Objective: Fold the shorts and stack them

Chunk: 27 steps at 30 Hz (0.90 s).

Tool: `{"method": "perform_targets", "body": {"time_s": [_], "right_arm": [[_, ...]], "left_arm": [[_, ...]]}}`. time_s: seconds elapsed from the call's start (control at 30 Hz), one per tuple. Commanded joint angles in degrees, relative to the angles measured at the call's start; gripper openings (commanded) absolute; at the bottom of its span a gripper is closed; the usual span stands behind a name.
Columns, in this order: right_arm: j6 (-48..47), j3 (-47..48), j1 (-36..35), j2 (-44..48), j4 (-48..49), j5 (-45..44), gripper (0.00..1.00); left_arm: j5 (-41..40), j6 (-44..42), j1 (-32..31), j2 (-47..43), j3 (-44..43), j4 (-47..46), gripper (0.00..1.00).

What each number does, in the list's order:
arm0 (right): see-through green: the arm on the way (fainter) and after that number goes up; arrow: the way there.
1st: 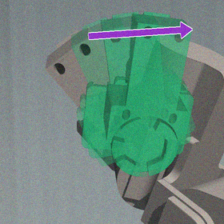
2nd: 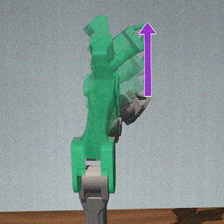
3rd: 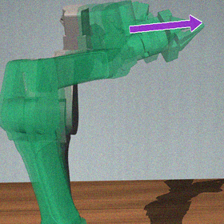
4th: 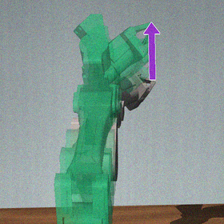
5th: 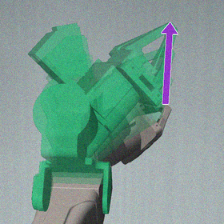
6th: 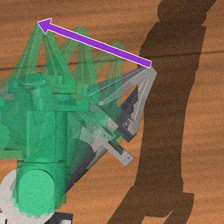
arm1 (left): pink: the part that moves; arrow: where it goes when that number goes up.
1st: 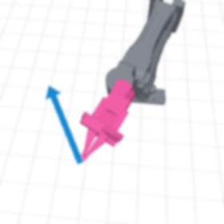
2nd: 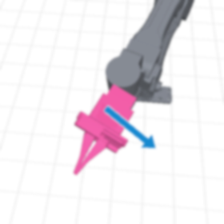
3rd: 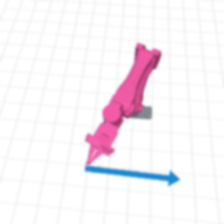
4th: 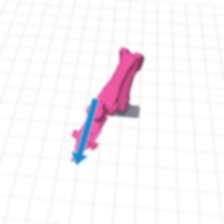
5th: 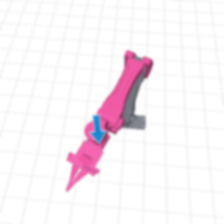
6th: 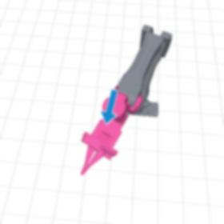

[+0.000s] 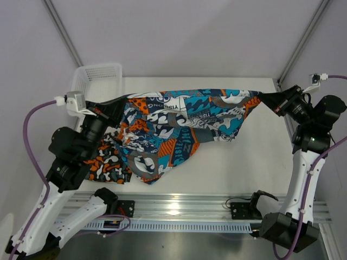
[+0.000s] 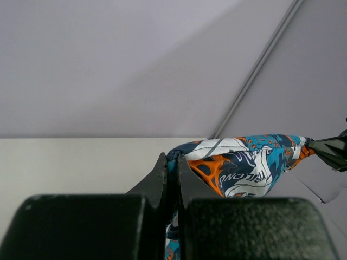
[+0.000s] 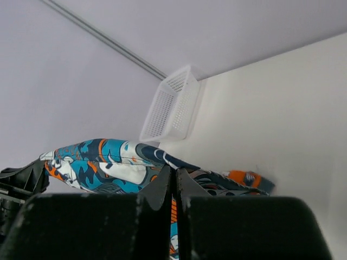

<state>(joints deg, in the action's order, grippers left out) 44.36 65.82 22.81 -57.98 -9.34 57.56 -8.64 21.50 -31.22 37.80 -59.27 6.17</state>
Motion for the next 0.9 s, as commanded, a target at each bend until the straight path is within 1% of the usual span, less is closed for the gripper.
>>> {"method": "perform_targets", "body": {"time_s": [0.0,0.17,0.3,0.4,0.5,0.57,0.6,0.63,0.67,0.7,0.77,0.8,0.87], "right_arm": [[5.46,2.29,1.71,3.56,2.48,2.47,0.00],[7.05,4.49,2.68,9.19,3.98,2.82,0.00],[7.67,6.42,2.68,13.23,4.16,2.73,0.00],[6.80,8.70,2.68,16.57,2.76,1.24,0.00],[5.39,9.85,2.68,17.99,0.73,-1.83,0.00],[6.87,9.85,2.68,15.89,1.86,0.08,0.00],[7.58,9.68,2.68,15.35,2.74,0.53,0.00],[8.37,9.33,2.68,15.09,3.88,0.54,0.00],[9.25,8.45,2.59,14.82,5.98,-0.33,0.00],[9.17,8.18,2.59,14.13,6.53,-0.60,0.00],[9.34,8.27,1.98,12.37,7.75,-0.87,0.00],[9.60,8.44,1.46,9.92,8.28,-0.78,0.00],[9.52,9.05,-1.17,7.36,8.73,-1.48,0.00]], "left_arm": [[2.31,0.48,0.37,-1.76,-4.19,0.85,0.00],[4.16,1.09,0.46,-5.01,-7.97,2.70,0.00],[7.93,3.11,0.46,-6.77,-8.67,3.05,0.00],[10.40,3.90,0.46,-8.35,-7.80,1.48,0.00],[9.71,3.38,0.46,-8.19,-8.67,1.03,0.00],[8.91,3.29,0.46,-6.61,-9.72,1.56,0.00],[6.99,3.64,0.37,-3.82,-12.51,3.74,0.00],[5.67,3.90,0.46,-2.13,-13.41,5.06,0.00],[5.92,4.08,0.46,-0.55,-14.55,6.55,0.00],[6.96,3.82,0.37,2.94,-16.48,6.66,0.00],[9.60,4.43,0.63,6.57,-17.81,6.92,0.00],[10.57,5.04,0.81,9.63,-18.51,6.31,0.00],[11.89,5.83,2.03,12.11,-18.60,3.86,0.00]]}}
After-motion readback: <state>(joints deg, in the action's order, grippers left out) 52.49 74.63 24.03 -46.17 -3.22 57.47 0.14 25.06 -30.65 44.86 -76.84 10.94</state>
